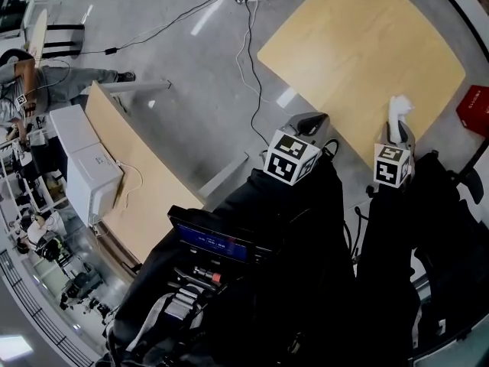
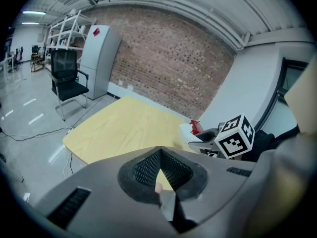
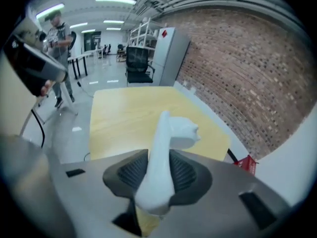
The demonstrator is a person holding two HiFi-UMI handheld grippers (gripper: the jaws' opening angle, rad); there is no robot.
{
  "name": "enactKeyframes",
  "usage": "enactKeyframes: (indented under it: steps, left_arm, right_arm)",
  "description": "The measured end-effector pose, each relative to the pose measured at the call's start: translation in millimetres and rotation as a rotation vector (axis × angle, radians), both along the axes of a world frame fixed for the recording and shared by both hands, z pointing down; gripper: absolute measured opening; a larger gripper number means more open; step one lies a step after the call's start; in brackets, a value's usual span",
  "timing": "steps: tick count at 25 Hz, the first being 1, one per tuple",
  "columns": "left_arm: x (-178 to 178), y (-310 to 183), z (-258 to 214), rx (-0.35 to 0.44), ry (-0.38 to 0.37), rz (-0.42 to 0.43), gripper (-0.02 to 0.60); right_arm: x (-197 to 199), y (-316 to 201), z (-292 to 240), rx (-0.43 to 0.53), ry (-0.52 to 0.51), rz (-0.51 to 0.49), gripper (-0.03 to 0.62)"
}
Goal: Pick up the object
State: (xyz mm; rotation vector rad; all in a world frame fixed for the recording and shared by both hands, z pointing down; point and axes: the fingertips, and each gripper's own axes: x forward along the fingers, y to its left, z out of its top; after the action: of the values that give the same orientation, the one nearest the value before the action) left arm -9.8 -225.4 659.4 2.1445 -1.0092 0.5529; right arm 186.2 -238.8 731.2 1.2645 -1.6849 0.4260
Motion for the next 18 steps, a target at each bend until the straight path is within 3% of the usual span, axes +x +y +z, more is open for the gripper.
enactKeyframes:
  steps: [9, 18]
  left_arm:
    - [16.1, -10.3, -34.8, 0.074, 0.026, 0.013, 0.000]
    - [38.5, -28.6, -119.1, 0.243, 0.094, 0.022, 0.000]
  right_arm:
    - [-5.3, -15.4, -85.3, 0.217, -0.228, 0.123, 0.137]
    - [2.9, -5.8, -210.6, 0.500, -0.420, 0.222, 0.137]
